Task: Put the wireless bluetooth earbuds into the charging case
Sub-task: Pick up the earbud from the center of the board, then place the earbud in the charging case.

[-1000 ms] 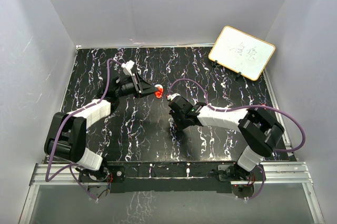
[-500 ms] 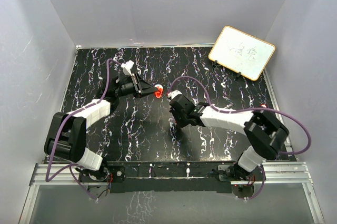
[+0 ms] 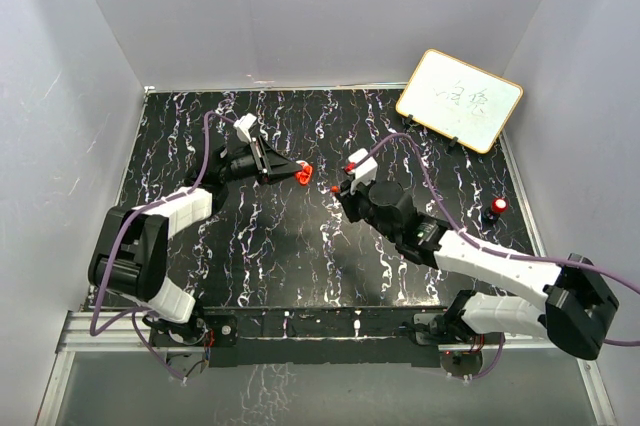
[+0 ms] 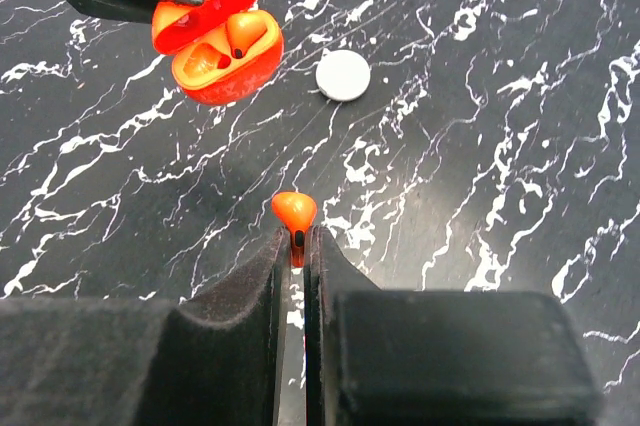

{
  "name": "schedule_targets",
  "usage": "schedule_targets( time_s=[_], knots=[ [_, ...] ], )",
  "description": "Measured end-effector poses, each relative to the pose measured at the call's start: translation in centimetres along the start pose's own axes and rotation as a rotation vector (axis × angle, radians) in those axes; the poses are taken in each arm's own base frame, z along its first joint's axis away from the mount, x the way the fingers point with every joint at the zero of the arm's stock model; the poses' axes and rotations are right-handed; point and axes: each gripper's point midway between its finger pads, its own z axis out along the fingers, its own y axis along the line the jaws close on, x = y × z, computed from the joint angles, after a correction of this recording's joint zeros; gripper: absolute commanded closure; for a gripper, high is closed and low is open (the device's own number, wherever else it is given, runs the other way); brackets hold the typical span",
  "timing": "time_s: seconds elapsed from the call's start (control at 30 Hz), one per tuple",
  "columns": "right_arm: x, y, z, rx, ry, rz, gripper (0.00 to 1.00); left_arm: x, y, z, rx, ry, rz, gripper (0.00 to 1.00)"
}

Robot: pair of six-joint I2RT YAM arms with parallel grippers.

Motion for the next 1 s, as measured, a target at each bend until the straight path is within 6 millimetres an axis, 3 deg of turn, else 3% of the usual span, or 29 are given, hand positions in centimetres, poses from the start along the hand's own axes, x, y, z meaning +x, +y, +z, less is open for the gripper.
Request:
schedule_targets(
  time_s=[0.23,0.63,1.0],
  knots=[
    [-1.4,0.9,1.4,-0.052,-0.099,-0.078,1.0,0.2,-0.5,0.1,0.028,0.022,-0.042,1.0],
    [-4.3,2.4,1.2,-0.142,-0.265,-0.16,1.0,1.3,0.9,0.3,0.023,0.088,-0.09,1.0],
    [-4.2,3.3,1.0,-0.193,-0.327,-0.204,1.0,1.7,0.5,0.5,0.04,0.124,-0.091,1.0]
  ],
)
